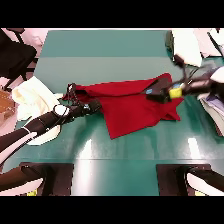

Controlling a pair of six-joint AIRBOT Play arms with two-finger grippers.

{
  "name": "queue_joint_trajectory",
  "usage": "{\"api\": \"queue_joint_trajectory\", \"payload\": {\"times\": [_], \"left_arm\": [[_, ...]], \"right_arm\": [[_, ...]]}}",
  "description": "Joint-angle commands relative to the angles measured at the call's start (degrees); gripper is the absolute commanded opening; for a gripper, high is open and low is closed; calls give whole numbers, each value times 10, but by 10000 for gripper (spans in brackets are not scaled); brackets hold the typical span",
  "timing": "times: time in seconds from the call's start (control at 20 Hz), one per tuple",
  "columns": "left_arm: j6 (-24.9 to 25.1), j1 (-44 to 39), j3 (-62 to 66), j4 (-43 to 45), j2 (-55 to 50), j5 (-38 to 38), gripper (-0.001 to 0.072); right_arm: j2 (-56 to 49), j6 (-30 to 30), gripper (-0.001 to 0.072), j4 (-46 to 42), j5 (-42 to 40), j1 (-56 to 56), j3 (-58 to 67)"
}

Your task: Fold the shirts.

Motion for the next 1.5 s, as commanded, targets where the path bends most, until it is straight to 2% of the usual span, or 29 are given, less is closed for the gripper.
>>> {"api": "queue_joint_trajectory", "payload": {"times": [0.0,0.05,0.2,0.3,0.35,0.45,0.5,0.65,0.7,0.8,0.95,1.1,1.15,1.3,1.45], "left_arm": [[4,3,3,17,0,-10,24],[4,3,3,22,0,-11,25],[4,3,3,29,0,-18,25],[4,3,3,29,0,-22,25],[4,3,3,29,0,-22,25],[4,3,3,29,0,-27,25],[4,3,3,29,0,-31,25],[4,3,3,29,0,-44,25],[4,3,3,29,0,-47,25],[4,3,3,29,0,-51,25],[4,3,3,29,0,-52,25],[4,3,3,29,0,-51,25],[4,3,3,29,0,-52,25],[4,3,3,29,0,-52,25],[10,3,3,29,0,-48,25]], "right_arm": [[107,63,308,128,-243,115,-188],[130,73,210,135,-300,157,-225],[177,152,221,127,-433,290,-294],[171,209,221,93,-487,365,-319],[152,238,254,78,-499,393,-323],[92,252,385,71,-493,434,-316],[59,250,404,71,-490,447,-305],[-12,244,409,34,-480,450,-266],[-30,243,449,24,-465,442,-252],[-54,244,448,0,-435,428,-230],[-62,247,448,-5,-425,427,-221],[-59,277,437,-8,-411,426,-221],[-53,311,437,-35,-412,427,-221],[-28,460,437,-196,-410,411,-220],[-18,494,438,-246,-384,379,-220]]}}
